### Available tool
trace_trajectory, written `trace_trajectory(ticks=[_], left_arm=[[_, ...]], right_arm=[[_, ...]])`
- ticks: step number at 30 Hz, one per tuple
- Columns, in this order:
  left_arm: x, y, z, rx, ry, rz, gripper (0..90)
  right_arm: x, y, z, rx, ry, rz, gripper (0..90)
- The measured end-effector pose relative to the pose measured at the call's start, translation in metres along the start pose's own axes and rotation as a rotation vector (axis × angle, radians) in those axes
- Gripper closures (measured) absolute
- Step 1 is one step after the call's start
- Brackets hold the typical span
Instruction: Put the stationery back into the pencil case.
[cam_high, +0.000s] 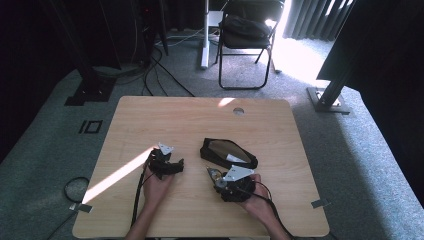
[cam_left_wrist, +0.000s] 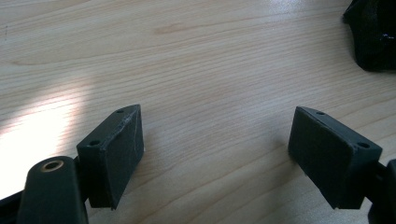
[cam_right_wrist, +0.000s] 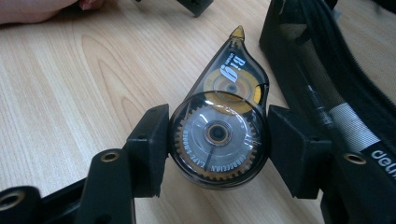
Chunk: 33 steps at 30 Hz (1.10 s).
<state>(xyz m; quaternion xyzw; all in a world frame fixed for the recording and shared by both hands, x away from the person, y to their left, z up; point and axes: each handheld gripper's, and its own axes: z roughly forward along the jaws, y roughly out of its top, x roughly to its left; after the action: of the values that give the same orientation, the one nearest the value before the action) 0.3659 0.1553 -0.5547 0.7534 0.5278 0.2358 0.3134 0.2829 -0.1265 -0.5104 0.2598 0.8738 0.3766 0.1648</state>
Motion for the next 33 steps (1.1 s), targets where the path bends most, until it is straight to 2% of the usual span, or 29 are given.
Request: trace_trajectory(ticks=[33], left_arm=[[0.000,0.000,0.000,0.001,0.000,0.000,18.5]], right_arm=[[-0.011,0.011,-0.016,-0.044,-0.037,-0.001,41.3]])
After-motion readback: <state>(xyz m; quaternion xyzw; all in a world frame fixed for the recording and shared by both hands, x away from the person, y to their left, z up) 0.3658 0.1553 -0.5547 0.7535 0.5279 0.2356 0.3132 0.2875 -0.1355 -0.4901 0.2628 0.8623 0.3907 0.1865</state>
